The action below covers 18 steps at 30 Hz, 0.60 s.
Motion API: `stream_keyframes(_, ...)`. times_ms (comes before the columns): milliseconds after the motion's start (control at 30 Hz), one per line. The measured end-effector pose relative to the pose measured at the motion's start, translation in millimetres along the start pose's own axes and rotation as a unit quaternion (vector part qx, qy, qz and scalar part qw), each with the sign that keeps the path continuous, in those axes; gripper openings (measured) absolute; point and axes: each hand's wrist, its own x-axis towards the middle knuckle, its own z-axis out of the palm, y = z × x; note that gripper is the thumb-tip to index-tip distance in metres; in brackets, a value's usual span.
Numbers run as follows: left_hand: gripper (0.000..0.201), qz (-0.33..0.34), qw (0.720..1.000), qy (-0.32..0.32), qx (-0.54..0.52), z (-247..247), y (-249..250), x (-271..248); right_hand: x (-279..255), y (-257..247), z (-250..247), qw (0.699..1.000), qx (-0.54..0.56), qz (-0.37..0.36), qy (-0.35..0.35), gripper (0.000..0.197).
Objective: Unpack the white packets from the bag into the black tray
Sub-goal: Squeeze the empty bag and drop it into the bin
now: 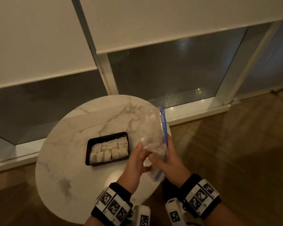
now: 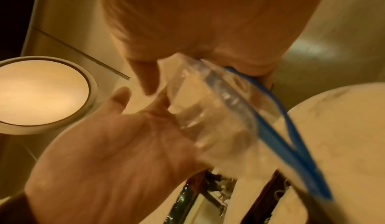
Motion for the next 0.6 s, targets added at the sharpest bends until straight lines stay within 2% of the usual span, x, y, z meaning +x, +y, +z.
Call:
stream_keyframes(100, 0.065, 0.005, 1.000, 0.009, -0.017, -14, -10, 3, -6, 4, -28, 0.998, 0.014, 0.042, 0.038, 0.066)
stream_keyframes(167, 0.056, 0.030, 0.998, 0.035, 0.034, -21, -16, 4, -11, 6, -43, 0.992, 0.076, 0.071, 0.076, 0.068)
stream_keyframes(200, 0.059, 0.023, 0.996, 0.050, 0.067, -23, -19, 6, -13, 10, -49, 0.988, 0.101, 0.078, 0.091, 0.071)
stream_keyframes(267, 0.071, -0.056, 0.992, 0.059, 0.091, -20, -24, 14, -16, 17, -58, 0.984, 0.127, 0.080, 0.099, 0.072)
stream_keyframes(333, 0.081, -0.160, 0.984, 0.022, 0.072, -8, -28, 20, -19, 24, -60, 0.984, 0.128, 0.079, 0.094, 0.064)
stream_keyframes(400, 0.080, -0.215, 0.976, -0.011, 0.024, 8, -31, 24, -21, 33, -65, 0.987, 0.112, 0.070, 0.092, 0.052)
stream_keyframes(467, 0.077, -0.239, 0.969, -0.027, -0.048, 23, -34, 25, -27, 43, -73, 0.991, 0.060, 0.051, 0.105, 0.040)
stream_keyframes(500, 0.077, -0.252, 0.963, -0.040, -0.080, 31, -36, 27, -32, 51, -82, 0.992, -0.002, 0.030, 0.121, 0.037)
stream_keyframes(600, 0.072, -0.292, 0.945, -0.067, -0.128, 52, -45, 34, -46, 76, -108, 0.976, -0.178, 0.012, 0.122, 0.049)
